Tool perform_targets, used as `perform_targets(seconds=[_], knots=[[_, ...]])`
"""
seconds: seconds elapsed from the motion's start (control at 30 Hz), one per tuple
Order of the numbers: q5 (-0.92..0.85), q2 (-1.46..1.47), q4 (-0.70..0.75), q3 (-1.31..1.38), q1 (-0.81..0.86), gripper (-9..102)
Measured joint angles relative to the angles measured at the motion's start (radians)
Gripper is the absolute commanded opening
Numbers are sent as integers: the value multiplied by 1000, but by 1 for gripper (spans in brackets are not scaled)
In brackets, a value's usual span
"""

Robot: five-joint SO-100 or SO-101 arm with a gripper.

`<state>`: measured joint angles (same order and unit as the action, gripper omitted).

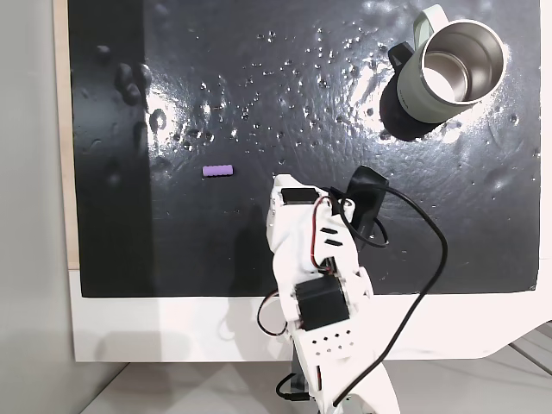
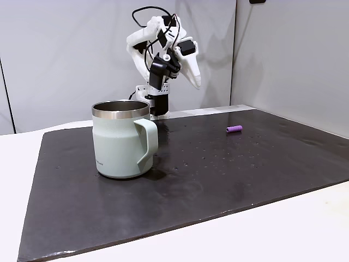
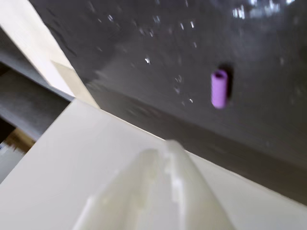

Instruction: Grasp a pengrip and put it in the cup.

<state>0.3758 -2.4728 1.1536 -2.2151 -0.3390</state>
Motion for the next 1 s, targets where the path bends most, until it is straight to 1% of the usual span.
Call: perform_targets(seconds=[0.13,0.23,0.3,0.43,0.6,0.77,1.0], knots=[[123,244,156,216,-54,0],[184,393,215,331,-95,1],[212,474,242,410,-133,6],[287,646,307,532,-155,20],[374,813,318,641,-161,29],[434,969,331,730,-176,29],[443,1117,337,847,-218,28]])
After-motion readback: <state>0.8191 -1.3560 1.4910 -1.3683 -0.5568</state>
